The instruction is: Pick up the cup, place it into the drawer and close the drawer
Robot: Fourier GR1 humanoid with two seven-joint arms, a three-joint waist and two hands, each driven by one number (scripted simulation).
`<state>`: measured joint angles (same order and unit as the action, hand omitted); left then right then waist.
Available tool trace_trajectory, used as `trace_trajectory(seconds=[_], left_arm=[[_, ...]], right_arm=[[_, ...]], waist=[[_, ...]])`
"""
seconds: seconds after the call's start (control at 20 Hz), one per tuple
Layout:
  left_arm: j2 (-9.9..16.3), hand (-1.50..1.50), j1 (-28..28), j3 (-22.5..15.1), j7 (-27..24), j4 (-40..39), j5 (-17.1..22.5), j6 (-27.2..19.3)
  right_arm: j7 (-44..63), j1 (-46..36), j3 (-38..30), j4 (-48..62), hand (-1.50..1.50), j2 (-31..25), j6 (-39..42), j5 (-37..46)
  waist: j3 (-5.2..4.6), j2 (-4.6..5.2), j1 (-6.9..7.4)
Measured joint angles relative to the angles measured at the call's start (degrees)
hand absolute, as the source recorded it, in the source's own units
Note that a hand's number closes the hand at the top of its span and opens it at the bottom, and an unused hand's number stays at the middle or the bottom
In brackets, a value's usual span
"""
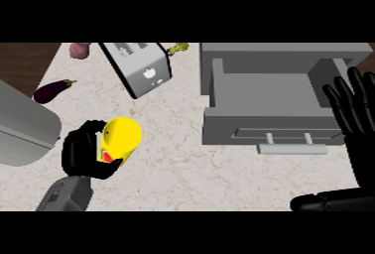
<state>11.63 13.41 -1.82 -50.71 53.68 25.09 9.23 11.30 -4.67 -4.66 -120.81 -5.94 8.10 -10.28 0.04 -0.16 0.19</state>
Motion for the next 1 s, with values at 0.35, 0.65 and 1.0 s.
trace_trajectory(seconds=[0.35, 0.65, 1.0], left_arm=[[-1.6, 1.5, 2.0, -3.2, 12.4, 14.6, -0.2, -4.0], [-3.7, 1.5, 7.9, -4.0, 23.4, 23.0, -0.4, -9.8], [-6.1, 1.5, 17.4, -4.0, 31.2, 24.5, -3.7, -15.7]], right_arm=[[-0.3, -0.3, 0.2, 1.0, -1.5, 0.3, -0.1, 0.4], [2.4, -2.2, 0.4, 0.5, -1.5, 0.2, -1.2, 0.4], [-0.1, -0.4, 0.2, 0.6, -1.5, 0.5, -0.5, 0.9]], waist=[[0.01, 0.0, 0.01], [-0.02, 0.04, -0.18], [-0.01, 0.1, -0.48]])
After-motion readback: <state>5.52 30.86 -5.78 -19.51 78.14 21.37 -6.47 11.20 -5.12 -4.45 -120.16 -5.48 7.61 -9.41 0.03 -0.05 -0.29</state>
